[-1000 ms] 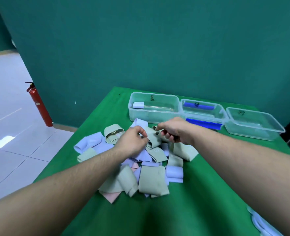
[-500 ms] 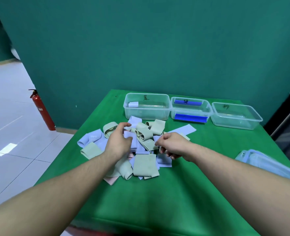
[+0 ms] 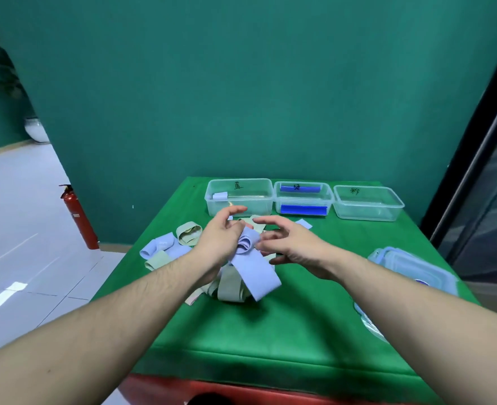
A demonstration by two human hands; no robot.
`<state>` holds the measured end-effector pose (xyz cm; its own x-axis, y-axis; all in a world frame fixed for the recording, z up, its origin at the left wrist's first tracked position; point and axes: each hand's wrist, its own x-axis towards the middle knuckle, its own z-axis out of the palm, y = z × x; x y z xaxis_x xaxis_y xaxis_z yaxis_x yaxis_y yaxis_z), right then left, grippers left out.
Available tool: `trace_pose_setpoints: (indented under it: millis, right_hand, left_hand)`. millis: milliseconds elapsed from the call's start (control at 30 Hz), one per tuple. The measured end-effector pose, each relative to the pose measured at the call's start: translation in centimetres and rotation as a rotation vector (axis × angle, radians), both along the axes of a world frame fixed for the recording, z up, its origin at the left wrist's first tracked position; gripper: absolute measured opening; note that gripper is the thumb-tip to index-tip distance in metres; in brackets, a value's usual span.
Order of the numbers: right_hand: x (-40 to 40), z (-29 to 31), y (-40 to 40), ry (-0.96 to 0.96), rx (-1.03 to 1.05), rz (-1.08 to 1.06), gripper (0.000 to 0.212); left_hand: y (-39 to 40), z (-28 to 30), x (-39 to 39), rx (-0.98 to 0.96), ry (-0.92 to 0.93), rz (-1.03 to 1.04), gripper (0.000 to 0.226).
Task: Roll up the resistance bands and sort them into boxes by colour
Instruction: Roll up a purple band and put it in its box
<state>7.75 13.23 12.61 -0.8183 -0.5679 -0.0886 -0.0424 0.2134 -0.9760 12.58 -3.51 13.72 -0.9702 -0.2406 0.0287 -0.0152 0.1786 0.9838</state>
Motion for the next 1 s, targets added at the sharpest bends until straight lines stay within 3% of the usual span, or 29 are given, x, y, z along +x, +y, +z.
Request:
trace_pose_setpoints:
  millis: [67,167,267,333,433,633,833,1000]
  right_hand:
    - [1.4,0.2,1.4,0.028,-0.015,0.016,0.046]
    - [3.3,0.3,3.6,0.058,0.016,-0.003,0.024]
    - [4.8,0.0,6.0,0.061,0.028,-0.111,0.004]
    - [5.5,-0.3,7.5,0.055,0.053,-0.195,0.024]
    - [6.7,-0.3,9.4,0.022,0.125,-0.251,0.033]
    - [9.3,-0.2,11.1,-0.089,0.177,-0.281,0.036]
    - [10.7,-0.2,11.0,-0.102,0.183,-0.231,0.041]
    - [9.7,-3.1,10.5,-0.09,0.027,-0.307,0.025]
  left_hand:
    - [1.5,0.1,0.9,-0.009,-0.055,-0.004,0.025]
    - [3.7,-0.2,2.0,0.056,-0.16,-0.012,0.026]
    - [6.2,-0.5,3.8,0.254,-0.374,-0.082,0.047]
    - [7.5,-0.9,4.8,0.306,-0.408,-0.176,0.059]
    - [9.0,-1.3,5.8,0.172,-0.318,-0.319,0.066]
    - [11.5,-1.3,8.6,0.069,-0.251,-0.468,0.042]
    - [11.9,-2.7,9.2,0.037,-0.257,-0.347,0.023]
    - [11.7,-5.9,8.2,0.024,-0.294,-0.338,0.023]
